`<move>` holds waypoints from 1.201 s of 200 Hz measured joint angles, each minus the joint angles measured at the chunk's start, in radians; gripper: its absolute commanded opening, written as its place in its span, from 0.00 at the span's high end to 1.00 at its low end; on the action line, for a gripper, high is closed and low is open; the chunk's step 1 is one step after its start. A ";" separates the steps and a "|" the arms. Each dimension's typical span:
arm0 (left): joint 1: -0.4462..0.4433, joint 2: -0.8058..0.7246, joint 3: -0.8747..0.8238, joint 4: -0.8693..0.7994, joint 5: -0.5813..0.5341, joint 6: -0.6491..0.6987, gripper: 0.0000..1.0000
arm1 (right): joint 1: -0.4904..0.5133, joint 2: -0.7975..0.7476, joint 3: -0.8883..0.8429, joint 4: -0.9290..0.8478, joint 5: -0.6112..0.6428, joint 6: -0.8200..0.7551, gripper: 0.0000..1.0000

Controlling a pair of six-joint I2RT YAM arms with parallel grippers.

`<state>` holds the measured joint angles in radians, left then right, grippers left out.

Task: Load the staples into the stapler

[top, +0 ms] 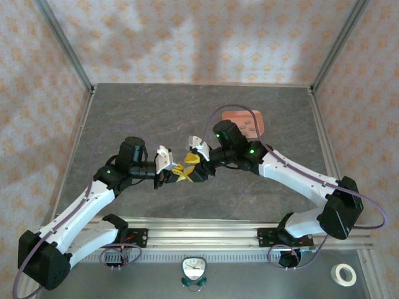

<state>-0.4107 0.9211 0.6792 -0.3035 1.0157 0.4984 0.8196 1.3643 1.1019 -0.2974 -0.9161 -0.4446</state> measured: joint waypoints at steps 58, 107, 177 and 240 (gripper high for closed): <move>0.000 0.006 0.009 0.000 -0.003 -0.021 1.00 | 0.000 0.003 -0.014 0.045 0.070 0.024 0.43; 0.000 0.025 0.009 0.000 -0.047 -0.050 0.95 | 0.000 -0.016 -0.034 0.051 0.227 0.119 0.38; 0.000 0.071 0.006 0.058 -0.108 -0.167 0.61 | -0.002 -0.044 -0.038 -0.138 0.525 0.535 0.37; 0.000 0.066 -0.034 0.083 -0.116 -0.210 0.49 | -0.004 -0.045 -0.063 -0.484 0.643 0.849 0.31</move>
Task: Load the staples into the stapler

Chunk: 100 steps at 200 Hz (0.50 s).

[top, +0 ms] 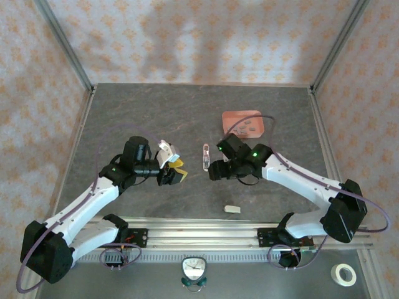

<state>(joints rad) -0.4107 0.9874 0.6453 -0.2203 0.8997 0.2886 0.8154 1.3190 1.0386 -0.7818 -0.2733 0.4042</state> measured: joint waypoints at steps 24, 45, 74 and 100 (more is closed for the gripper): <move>0.000 -0.009 -0.005 0.000 -0.006 0.017 0.48 | 0.002 -0.037 -0.033 -0.072 0.028 0.034 0.32; 0.000 -0.029 -0.021 0.000 -0.016 0.044 0.48 | 0.002 -0.085 -0.027 -0.120 0.078 -0.009 0.32; 0.000 -0.063 -0.051 -0.001 -0.027 0.101 0.45 | 0.002 -0.113 0.043 -0.147 0.150 -0.198 0.32; -0.002 -0.085 -0.065 -0.018 -0.045 0.183 0.42 | 0.002 -0.140 0.062 -0.151 0.156 -0.481 0.29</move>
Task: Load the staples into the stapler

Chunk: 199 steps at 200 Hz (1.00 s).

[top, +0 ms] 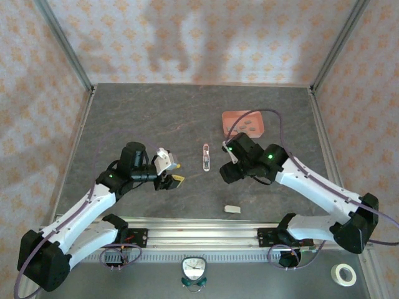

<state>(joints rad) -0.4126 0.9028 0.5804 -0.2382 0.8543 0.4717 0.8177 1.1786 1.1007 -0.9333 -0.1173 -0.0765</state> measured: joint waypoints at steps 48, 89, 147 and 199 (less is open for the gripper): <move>-0.020 -0.002 -0.014 -0.035 -0.011 0.142 0.39 | 0.010 -0.024 -0.069 -0.016 -0.071 -0.427 0.30; -0.026 -0.035 -0.060 -0.050 -0.013 0.220 0.39 | 0.092 -0.017 -0.221 0.011 -0.115 -0.655 0.34; -0.036 -0.056 -0.079 -0.051 -0.013 0.271 0.39 | 0.132 -0.003 -0.297 0.079 -0.116 -0.793 0.34; -0.038 -0.056 -0.079 -0.051 -0.013 0.271 0.39 | 0.177 0.029 -0.341 0.113 -0.131 -0.842 0.34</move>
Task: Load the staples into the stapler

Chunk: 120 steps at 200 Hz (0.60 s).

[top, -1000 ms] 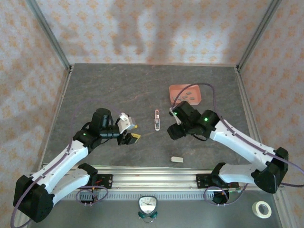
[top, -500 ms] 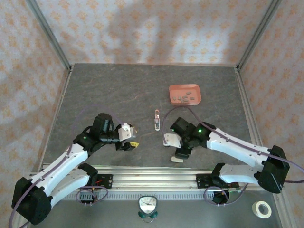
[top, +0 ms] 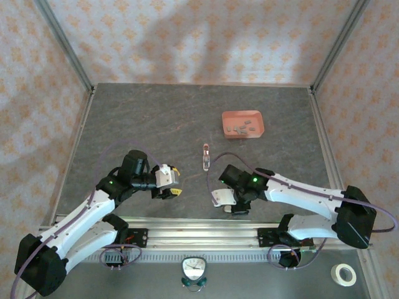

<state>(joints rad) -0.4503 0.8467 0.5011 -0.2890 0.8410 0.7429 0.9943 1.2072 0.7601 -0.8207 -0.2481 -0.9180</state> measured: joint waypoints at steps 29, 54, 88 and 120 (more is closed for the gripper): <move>0.000 0.002 0.000 0.000 0.000 0.000 0.39 | 0.003 0.028 -0.002 0.030 -0.014 0.001 0.36; -0.002 0.008 -0.001 0.001 0.002 0.000 0.39 | 0.020 0.061 -0.002 0.055 -0.015 0.009 0.37; -0.002 0.009 -0.001 0.001 0.008 0.000 0.39 | 0.026 0.092 -0.004 0.082 -0.022 0.030 0.41; -0.002 0.015 -0.001 0.001 0.011 -0.001 0.39 | 0.026 0.112 -0.004 0.089 -0.042 0.042 0.45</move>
<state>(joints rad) -0.4522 0.8619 0.4999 -0.2878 0.8524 0.7422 1.0206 1.3190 0.7563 -0.7319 -0.2897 -0.8757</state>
